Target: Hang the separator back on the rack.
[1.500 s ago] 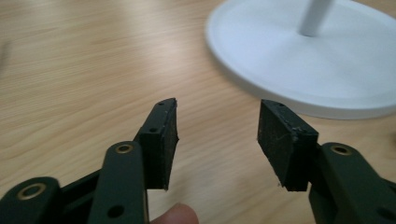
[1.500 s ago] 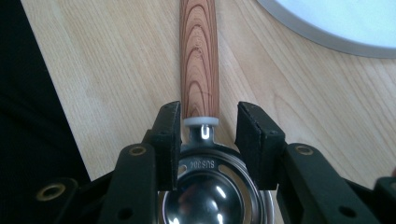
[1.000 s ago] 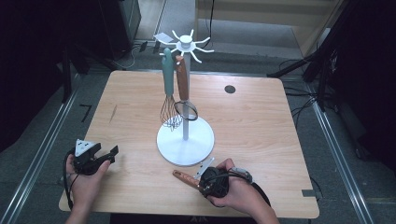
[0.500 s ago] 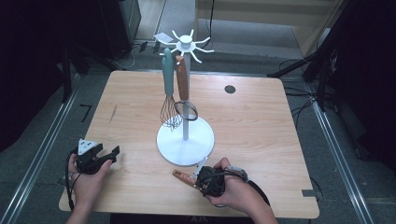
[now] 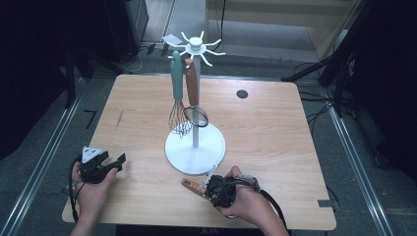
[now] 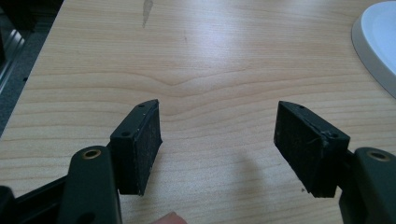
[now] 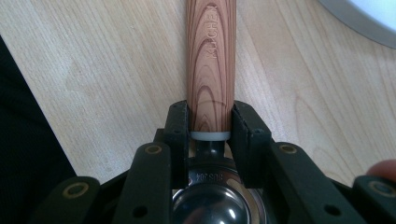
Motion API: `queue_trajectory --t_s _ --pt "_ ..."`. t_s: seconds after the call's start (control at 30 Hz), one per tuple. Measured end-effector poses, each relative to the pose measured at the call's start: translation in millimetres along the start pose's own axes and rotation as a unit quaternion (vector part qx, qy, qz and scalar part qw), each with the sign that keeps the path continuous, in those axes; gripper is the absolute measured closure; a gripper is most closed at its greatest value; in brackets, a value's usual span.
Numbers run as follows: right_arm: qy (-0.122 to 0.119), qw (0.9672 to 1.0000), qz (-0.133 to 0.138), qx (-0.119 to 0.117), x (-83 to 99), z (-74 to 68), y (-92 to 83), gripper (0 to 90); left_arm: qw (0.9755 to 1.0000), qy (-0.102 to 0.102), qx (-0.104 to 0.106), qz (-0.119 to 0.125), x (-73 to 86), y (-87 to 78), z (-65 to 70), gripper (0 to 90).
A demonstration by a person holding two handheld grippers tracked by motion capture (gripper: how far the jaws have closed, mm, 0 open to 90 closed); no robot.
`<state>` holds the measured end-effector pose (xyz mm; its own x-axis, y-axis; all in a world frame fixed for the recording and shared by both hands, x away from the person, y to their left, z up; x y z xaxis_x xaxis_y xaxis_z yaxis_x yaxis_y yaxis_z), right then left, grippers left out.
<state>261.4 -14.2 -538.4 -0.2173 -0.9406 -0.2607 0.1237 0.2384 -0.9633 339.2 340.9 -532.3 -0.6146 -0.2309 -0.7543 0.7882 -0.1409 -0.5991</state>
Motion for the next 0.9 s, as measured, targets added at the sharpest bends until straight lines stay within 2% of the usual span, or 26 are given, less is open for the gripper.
queue_trajectory --t_s 0.2,0.27,0.43,0.53,0.63,0.7,0.9 --pt "0.003 0.9994 0.027 0.019 9.5 2.5 -1.9 71.7 1.0000 -0.001 0.003 0.001 -0.3 -0.5 0.2 31.7" --pt "0.011 0.9988 0.044 0.019 11.8 4.0 -4.1 71.7 1.0000 0.000 0.006 0.003 -0.4 -0.5 0.9 31.7" --pt "0.032 0.9946 0.098 0.014 13.9 7.8 -14.7 71.7 0.9999 -0.001 0.010 0.004 -0.3 -0.7 1.6 31.2" --pt "0.047 0.9902 0.129 0.025 14.2 12.6 -20.6 71.7 0.9999 -0.003 0.014 0.003 -0.3 -0.8 1.4 29.9" --pt "0.061 0.9844 0.161 0.035 14.1 18.1 -26.7 71.7 0.9998 -0.014 0.016 0.003 -0.9 -1.3 -0.3 28.6" --pt "0.073 0.9799 0.181 0.043 14.0 21.5 -30.6 71.7 0.9997 -0.018 0.017 0.003 -1.0 -1.4 -0.6 28.0" --pt "0.102 0.9653 0.230 0.069 16.4 32.7 -41.1 71.8 0.9998 -0.013 0.016 0.003 -0.7 -1.5 -0.3 27.4"
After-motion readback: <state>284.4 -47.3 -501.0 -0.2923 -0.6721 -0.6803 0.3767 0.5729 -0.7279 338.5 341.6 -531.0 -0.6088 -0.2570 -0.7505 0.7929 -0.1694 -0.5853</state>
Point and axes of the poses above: each handheld gripper's, and its own axes: y roughly forward along the jaws, x roughly out of its underside, z roughly to its right, the point moved 8 cm from there along y, roughly forward along the jaws, and after that the axes turned 13 degrees about -y, right-handed, at the moved point
